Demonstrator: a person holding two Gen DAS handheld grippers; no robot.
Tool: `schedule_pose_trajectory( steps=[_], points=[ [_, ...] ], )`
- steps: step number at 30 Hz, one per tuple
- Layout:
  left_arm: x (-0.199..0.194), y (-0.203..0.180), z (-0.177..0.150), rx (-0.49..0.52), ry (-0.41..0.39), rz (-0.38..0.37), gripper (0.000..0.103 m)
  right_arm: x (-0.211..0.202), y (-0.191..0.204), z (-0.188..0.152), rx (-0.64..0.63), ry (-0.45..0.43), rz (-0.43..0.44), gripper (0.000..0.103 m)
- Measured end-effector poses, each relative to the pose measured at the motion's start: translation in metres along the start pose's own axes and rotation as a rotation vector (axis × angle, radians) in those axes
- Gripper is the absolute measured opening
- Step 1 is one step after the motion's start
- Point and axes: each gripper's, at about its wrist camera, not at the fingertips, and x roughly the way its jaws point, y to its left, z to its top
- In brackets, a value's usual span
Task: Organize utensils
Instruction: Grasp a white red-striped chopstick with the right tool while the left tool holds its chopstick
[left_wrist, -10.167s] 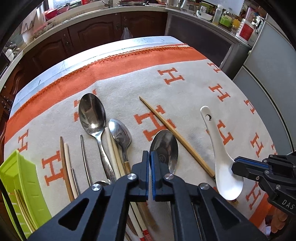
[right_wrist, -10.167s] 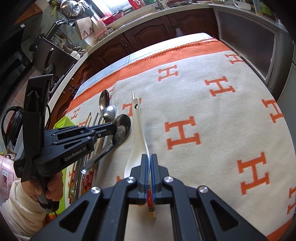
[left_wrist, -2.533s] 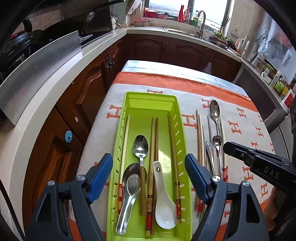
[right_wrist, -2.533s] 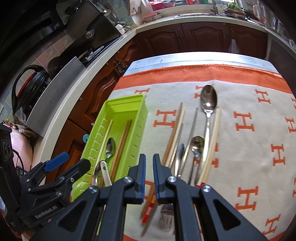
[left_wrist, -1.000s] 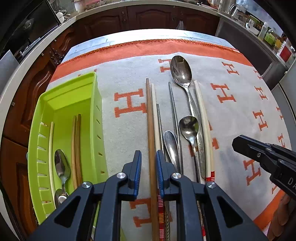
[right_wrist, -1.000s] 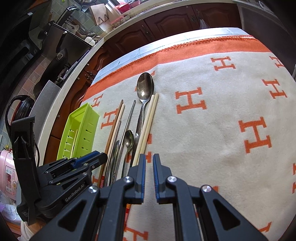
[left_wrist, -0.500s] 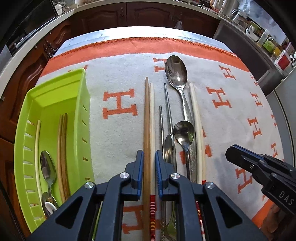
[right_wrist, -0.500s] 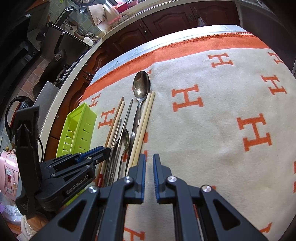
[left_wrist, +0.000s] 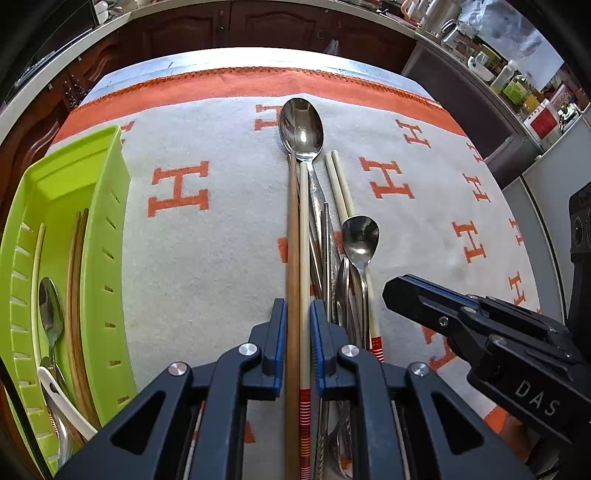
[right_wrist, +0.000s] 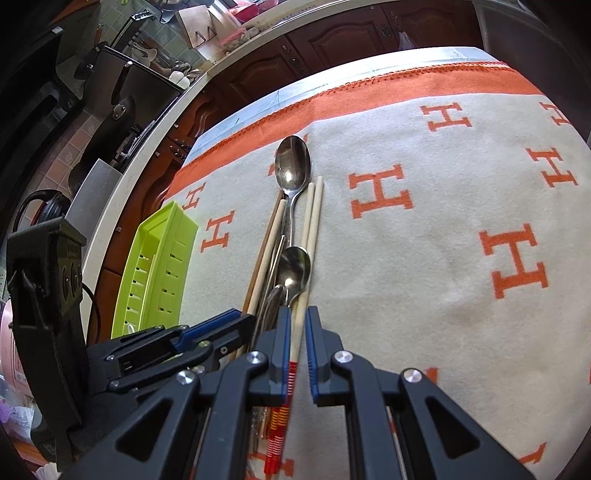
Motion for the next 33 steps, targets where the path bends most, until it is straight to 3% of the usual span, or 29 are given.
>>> schedule_pose_trajectory(
  steps=[3,10,24,26,28,33],
  points=[
    [-0.001,0.008,-0.002,-0.049,-0.002,-0.027,0.01,0.003,0.001,0.0,-0.005,0.014,-0.005,0.008],
    [-0.007,0.028,-0.005,-0.108,-0.034,0.017,0.01,0.012,0.004,-0.003,-0.022,0.055,-0.038,0.008],
    [-0.009,0.028,-0.012,-0.078,-0.046,0.035,0.011,0.024,0.028,-0.005,-0.127,0.054,-0.135,0.017],
    [-0.008,0.027,-0.013,-0.072,-0.048,0.039,0.011,0.025,0.028,-0.005,-0.137,0.057,-0.126,0.016],
    [-0.008,0.026,-0.013,-0.068,-0.051,0.042,0.011,0.024,0.024,-0.005,-0.114,0.061,-0.099,0.007],
    [-0.009,0.028,-0.014,-0.074,-0.046,0.027,0.01,0.02,0.017,-0.007,-0.055,0.072,-0.039,0.006]
  ],
)
